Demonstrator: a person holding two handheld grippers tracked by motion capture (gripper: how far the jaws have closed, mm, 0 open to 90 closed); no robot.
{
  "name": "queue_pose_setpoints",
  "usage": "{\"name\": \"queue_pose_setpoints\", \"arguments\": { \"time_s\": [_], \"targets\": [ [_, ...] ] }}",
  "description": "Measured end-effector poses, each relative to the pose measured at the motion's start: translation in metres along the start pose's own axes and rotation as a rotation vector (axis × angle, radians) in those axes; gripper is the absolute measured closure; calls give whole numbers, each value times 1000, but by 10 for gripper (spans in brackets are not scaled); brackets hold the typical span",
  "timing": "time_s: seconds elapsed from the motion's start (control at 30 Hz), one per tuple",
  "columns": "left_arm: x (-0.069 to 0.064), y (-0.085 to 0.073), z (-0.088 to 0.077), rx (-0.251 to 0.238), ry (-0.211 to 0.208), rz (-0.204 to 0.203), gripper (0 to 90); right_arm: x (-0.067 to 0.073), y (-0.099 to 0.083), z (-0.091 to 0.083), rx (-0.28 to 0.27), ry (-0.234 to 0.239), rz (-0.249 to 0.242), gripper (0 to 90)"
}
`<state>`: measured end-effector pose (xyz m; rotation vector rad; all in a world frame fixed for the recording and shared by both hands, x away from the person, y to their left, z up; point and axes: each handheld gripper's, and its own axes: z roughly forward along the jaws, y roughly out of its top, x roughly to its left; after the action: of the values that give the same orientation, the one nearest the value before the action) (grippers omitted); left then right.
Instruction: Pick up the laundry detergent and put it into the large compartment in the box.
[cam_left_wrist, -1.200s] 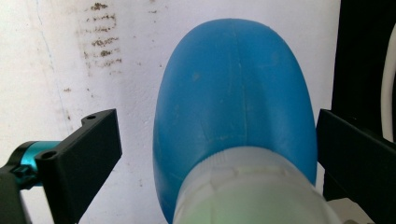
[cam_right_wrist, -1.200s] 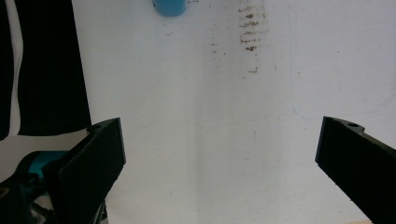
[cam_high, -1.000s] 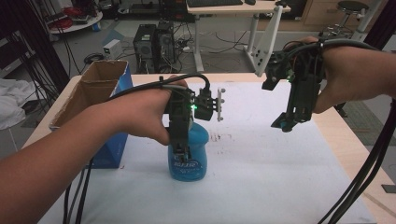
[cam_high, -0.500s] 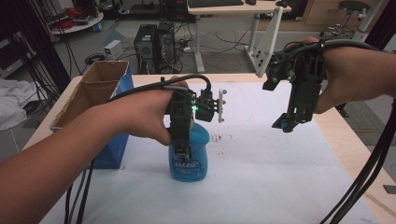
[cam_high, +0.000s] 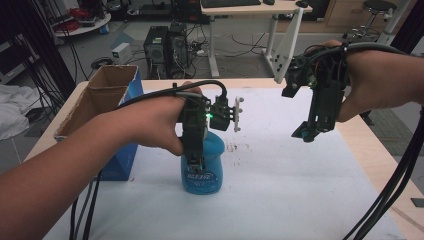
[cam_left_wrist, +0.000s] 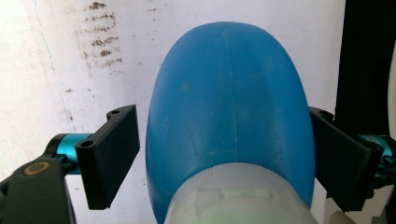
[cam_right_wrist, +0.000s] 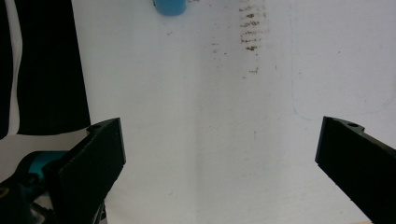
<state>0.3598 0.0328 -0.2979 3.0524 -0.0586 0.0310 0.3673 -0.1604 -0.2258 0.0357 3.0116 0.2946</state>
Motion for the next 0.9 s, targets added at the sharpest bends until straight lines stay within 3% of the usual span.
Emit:
{"name": "queue_pose_setpoints", "arguments": {
  "time_s": [0.07, 0.1, 0.83, 0.9],
  "targets": [
    [0, 0, -2, -3, -12, -2, 199, 0, 0, 0, 0, 0, 5, 6],
    [0, 0, -2, -5, -18, 0, 300, 0, -1, 0, 1, 0, 5, 7],
    [-2, 3, 1, 19, 3, 12, 325, 0, -3, -1, 0, 0, 5, 6],
    [-2, 3, 0, 20, -1, 17, 375, 0, -2, 0, 0, -1, 9, 7]
  ]
}}
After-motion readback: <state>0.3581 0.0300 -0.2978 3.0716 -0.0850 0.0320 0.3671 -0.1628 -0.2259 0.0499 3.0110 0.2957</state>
